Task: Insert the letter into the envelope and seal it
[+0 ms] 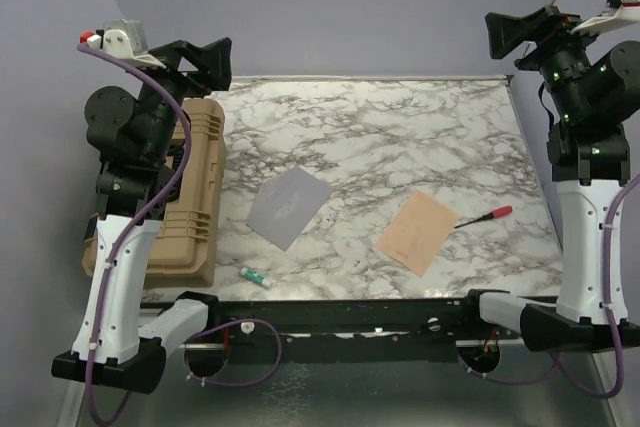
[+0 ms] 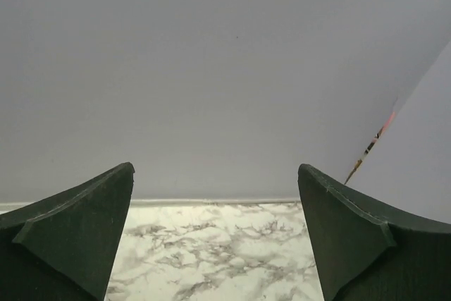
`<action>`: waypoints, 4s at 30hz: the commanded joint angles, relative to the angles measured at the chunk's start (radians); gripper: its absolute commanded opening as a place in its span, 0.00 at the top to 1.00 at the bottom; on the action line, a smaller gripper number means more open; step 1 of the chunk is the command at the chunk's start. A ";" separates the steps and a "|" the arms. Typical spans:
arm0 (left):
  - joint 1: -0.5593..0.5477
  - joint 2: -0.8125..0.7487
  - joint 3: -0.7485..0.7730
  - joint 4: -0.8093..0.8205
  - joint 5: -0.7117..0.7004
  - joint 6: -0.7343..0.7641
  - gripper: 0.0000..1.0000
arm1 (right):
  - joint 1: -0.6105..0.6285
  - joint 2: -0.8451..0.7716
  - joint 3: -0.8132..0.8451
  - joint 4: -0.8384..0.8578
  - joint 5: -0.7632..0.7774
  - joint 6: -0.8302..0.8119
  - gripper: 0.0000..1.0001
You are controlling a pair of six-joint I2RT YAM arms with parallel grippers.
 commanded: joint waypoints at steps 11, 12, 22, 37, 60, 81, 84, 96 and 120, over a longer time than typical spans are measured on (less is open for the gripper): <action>-0.041 0.005 -0.204 0.030 0.263 -0.051 0.01 | -0.003 0.080 -0.054 -0.254 0.029 -0.011 0.00; -0.063 0.017 -0.213 0.030 0.322 -0.014 0.01 | -0.003 0.088 -0.063 -0.272 0.025 -0.010 0.00; -0.391 0.157 -0.336 -0.225 -0.075 -0.025 0.01 | -0.003 0.073 -0.358 -0.335 -0.016 0.075 0.01; -0.483 0.271 -0.364 -0.724 -0.759 -0.264 0.01 | -0.003 0.155 -0.516 -0.484 0.057 0.199 0.13; -0.204 0.151 -0.482 -0.745 -0.720 -0.195 0.16 | -0.003 0.231 -0.732 -0.521 0.075 0.239 0.17; -0.424 0.281 -0.477 -0.191 -0.017 -0.133 0.01 | -0.003 0.231 -0.966 -0.411 0.131 0.289 0.22; -0.466 0.371 -0.440 -0.125 0.073 -0.148 0.04 | -0.003 0.231 -1.006 -0.339 0.081 0.301 0.22; -0.516 0.672 -0.308 0.048 0.237 -0.176 0.23 | -0.003 0.234 -1.141 0.045 -0.225 0.291 0.29; -0.677 1.006 -0.187 -0.046 0.183 -0.065 1.00 | -0.002 0.224 -1.132 0.146 -0.107 0.217 0.35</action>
